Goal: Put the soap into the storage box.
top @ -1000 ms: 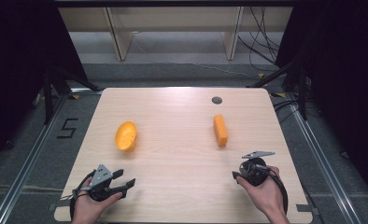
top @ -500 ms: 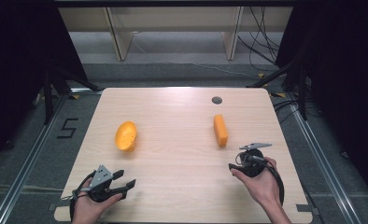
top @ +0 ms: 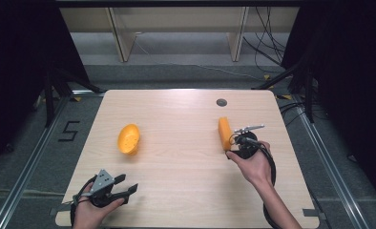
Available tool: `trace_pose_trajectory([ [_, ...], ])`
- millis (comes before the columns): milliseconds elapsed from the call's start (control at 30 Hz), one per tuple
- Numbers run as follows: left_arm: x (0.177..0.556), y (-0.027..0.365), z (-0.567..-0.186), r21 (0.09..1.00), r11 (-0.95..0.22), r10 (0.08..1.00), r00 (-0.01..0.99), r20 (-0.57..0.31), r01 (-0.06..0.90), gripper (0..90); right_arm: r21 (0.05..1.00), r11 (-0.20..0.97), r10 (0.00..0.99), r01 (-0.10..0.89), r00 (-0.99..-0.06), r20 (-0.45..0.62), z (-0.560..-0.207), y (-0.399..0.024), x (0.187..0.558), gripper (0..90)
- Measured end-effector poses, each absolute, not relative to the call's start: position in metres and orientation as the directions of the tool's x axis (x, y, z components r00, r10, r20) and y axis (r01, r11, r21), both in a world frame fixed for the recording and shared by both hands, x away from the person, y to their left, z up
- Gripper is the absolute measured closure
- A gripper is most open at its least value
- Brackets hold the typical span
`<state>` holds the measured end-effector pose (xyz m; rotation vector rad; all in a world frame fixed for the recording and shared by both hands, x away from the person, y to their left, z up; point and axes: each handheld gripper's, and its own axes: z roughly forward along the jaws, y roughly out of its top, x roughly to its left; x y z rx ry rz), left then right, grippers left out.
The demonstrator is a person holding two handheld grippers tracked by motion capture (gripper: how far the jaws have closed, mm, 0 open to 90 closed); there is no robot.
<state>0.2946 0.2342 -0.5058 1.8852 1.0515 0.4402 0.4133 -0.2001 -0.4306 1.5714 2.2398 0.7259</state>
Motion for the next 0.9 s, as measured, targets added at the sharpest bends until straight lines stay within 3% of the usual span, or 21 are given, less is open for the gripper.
trace_pose_trajectory([
  [67,0.294,0.236,-0.505,0.843,-0.244,0.809,0.580,-0.095,0.479,36.5,0.552,0.232,0.948,0.801,-0.314,0.056,-0.429,-0.194,0.426,44.7],
  [367,0.292,0.238,-0.506,0.842,-0.230,0.819,0.565,-0.104,0.489,36.3,0.538,0.282,0.940,0.794,-0.340,0.009,-0.435,-0.187,0.466,44.8],
  [900,0.292,0.239,-0.506,0.838,-0.225,0.822,0.558,-0.110,0.497,36.0,0.442,0.198,0.972,0.875,-0.235,0.029,-0.449,-0.169,0.498,50.6],
])
